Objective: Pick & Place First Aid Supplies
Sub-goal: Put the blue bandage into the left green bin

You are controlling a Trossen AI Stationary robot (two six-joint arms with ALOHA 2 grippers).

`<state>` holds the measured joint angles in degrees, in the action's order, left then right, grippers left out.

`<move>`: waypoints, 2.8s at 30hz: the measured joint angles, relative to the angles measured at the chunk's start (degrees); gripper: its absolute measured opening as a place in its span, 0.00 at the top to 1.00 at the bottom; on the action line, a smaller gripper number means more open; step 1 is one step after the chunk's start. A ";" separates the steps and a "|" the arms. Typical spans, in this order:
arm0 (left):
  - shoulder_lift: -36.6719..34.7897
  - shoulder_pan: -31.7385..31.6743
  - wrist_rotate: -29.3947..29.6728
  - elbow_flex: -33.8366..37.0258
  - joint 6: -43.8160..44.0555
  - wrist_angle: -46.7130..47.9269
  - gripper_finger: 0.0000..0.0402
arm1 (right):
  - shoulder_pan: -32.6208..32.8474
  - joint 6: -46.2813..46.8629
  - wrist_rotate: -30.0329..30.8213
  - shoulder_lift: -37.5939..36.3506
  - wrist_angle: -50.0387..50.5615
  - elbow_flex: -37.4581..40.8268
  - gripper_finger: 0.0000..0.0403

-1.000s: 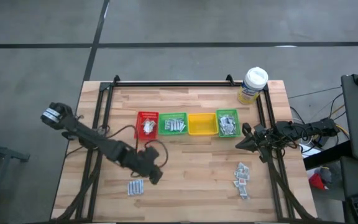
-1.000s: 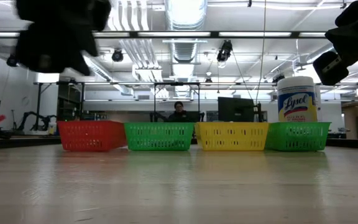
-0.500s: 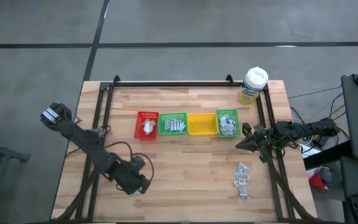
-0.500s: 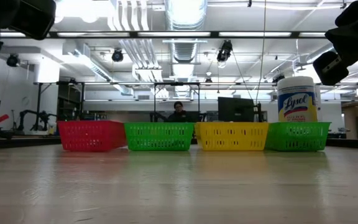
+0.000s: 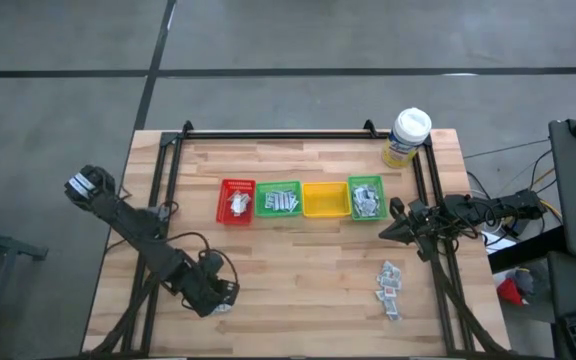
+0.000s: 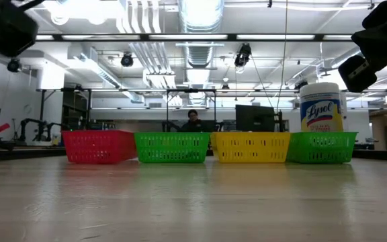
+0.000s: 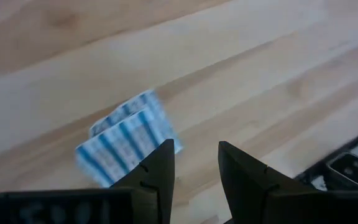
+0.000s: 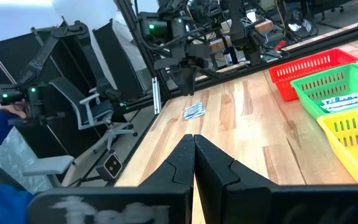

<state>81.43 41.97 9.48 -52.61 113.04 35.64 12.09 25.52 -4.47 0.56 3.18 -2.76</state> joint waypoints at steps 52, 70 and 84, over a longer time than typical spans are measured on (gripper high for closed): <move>0.04 2.81 -8.03 13.06 11.23 -5.18 0.73 | 0.00 -0.02 0.02 0.00 0.02 0.20 0.98; -0.15 2.85 -8.81 15.03 11.25 -5.77 0.83 | -0.01 -0.02 0.02 0.00 0.00 0.20 0.98; -0.10 2.85 -8.75 15.04 9.81 -4.72 0.99 | 0.00 0.00 0.02 0.00 0.00 0.20 0.98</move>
<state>81.33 44.82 0.73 -37.57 122.85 30.92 12.09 25.52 -4.45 0.56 3.18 -2.57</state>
